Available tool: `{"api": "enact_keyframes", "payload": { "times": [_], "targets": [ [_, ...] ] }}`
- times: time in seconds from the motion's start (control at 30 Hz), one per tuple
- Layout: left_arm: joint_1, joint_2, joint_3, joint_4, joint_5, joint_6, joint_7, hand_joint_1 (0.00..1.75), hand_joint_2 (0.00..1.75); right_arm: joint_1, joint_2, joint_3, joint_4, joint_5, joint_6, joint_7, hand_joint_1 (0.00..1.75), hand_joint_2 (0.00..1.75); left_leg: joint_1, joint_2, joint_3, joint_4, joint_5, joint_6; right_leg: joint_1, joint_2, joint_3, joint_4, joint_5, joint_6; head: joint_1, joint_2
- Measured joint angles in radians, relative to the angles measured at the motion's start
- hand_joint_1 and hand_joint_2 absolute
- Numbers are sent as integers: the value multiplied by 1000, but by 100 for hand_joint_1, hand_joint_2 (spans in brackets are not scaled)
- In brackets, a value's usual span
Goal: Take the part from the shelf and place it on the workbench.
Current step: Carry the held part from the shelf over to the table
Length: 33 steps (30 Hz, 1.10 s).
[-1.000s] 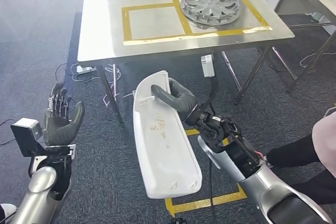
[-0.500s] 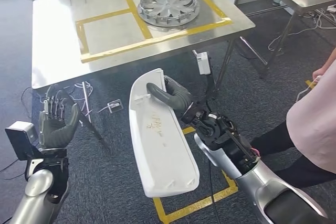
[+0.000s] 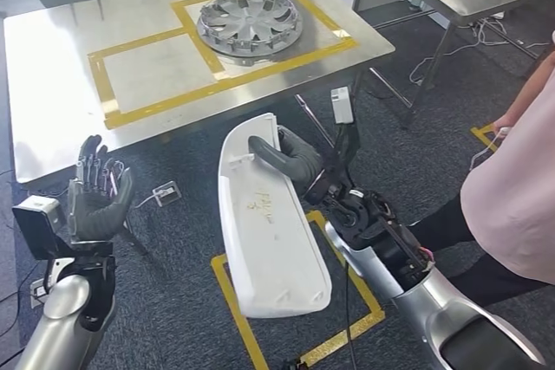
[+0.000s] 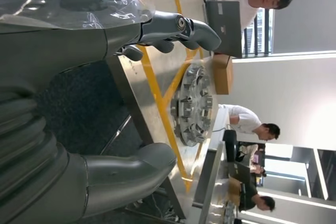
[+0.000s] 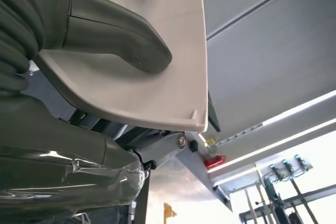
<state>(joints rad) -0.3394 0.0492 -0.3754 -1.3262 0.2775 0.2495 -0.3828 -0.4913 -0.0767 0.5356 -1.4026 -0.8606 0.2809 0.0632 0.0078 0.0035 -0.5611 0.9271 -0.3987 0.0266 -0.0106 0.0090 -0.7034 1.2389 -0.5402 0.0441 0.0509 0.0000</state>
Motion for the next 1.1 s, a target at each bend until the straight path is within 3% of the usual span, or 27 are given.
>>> {"api": "enact_keyframes", "payload": {
  "times": [0.03,0.1,0.17,0.23,0.3,0.37,0.43,0.47,0.5,0.53,0.63,0.67,0.7,0.77,0.83,0.93,0.97,1.0,1.03,1.1],
  "targets": [
    [0,0,0,0,2,1,-1,0,175,1,-1,0,0,0,-3,2,175,175,1,3,14,0,-10,-3,-3,-2,12,-51,37,2,4,0],
    [-2,0,0,1,5,4,-1,0,175,1,-2,0,-2,-1,-7,5,175,175,1,7,40,2,-31,-11,-5,-9,58,-204,140,2,12,0],
    [-5,-1,0,2,7,9,0,0,175,2,-3,0,-4,-1,-11,9,175,175,-1,8,50,5,-46,-23,-2,-13,89,-292,188,-10,15,0],
    [-8,-1,0,2,7,11,1,0,175,1,-4,0,-7,-1,-12,12,175,175,-2,7,52,11,-53,-33,2,-10,101,-298,180,-27,12,0],
    [-10,-1,-1,2,6,12,1,0,175,-2,-5,-1,-12,-1,-11,12,175,175,1,6,34,54,-55,-42,0,-7,115,-303,177,-38,7,0],
    [-11,-1,-1,2,6,12,1,0,175,-6,-6,0,-15,-1,-10,12,175,175,3,4,-41,174,-76,-50,-1,-3,131,-307,168,-49,-2,0],
    [-9,0,-1,2,6,12,1,0,175,-7,-6,1,-15,-1,-10,13,175,175,3,4,-138,301,-125,-53,1,1,144,-307,154,-55,-12,0],
    [-7,0,-1,3,6,12,1,0,175,-7,-6,1,-15,-1,-10,13,175,175,2,3,-172,327,-140,-53,2,4,152,-307,147,-56,-15,0],
    [-6,0,-1,3,6,13,1,0,175,-7,-6,1,-15,0,-9,14,175,175,2,3,-187,318,-136,-51,3,6,161,-307,139,-56,-19,0],
    [-6,0,-1,3,5,13,1,0,175,-7,-6,1,-15,0,-7,14,175,175,0,3,-184,273,-107,-46,5,9,172,-307,130,-56,-22,0],
    [-6,1,-1,3,3,14,1,0,175,-8,-6,2,-14,2,-1,15,175,175,-12,-1,-123,60,42,-21,11,15,202,-306,102,-50,-30,0],
    [-6,1,-1,3,2,15,1,0,175,-9,-6,3,-14,3,0,15,175,175,-16,-4,-110,18,70,-14,12,17,206,-307,93,-45,-32,0],
    [-7,1,-1,3,2,15,2,0,175,-9,-6,3,-14,4,1,14,175,175,-17,-8,-103,-1,77,-10,14,20,209,-303,89,-40,-32,0],
    [-7,1,-1,3,1,15,2,0,175,-10,-6,3,-14,6,1,12,175,175,-14,-11,-87,-7,73,-4,14,20,213,-292,82,-28,-31,0],
    [-9,0,-1,3,1,12,2,0,175,-13,-6,2,-14,13,3,7,175,175,-10,-9,-66,-9,64,3,12,13,190,-232,64,-17,-27,0],
    [-9,-1,-1,3,1,8,1,0,175,-12,-6,2,-14,25,5,0,175,175,-8,-8,-44,-9,45,9,6,3,77,-39,-12,-5,-15,0],
    [-7,-1,-1,3,1,7,1,0,175,-10,-6,2,-14,26,5,0,175,175,-8,-9,-37,-9,37,9,4,2,44,-1,-33,-2,-12,0],
    [-6,-1,-1,3,1,6,1,0,175,-8,-7,2,-14,27,5,-1,175,175,-8,-9,-27,-8,28,7,2,1,29,1,-35,1,-8,0],
    [-5,-1,-1,3,1,5,1,0,175,-8,-7,2,-14,28,5,-1,175,175,-8,-10,-15,-7,19,5,0,0,31,-34,-13,3,-4,0],
    [-5,-2,-1,3,1,2,1,0,175,-8,-8,2,-13,31,5,-1,175,175,-8,-11,9,-4,-2,-1,-1,-1,66,-177,95,2,5,0]
  ]
}}
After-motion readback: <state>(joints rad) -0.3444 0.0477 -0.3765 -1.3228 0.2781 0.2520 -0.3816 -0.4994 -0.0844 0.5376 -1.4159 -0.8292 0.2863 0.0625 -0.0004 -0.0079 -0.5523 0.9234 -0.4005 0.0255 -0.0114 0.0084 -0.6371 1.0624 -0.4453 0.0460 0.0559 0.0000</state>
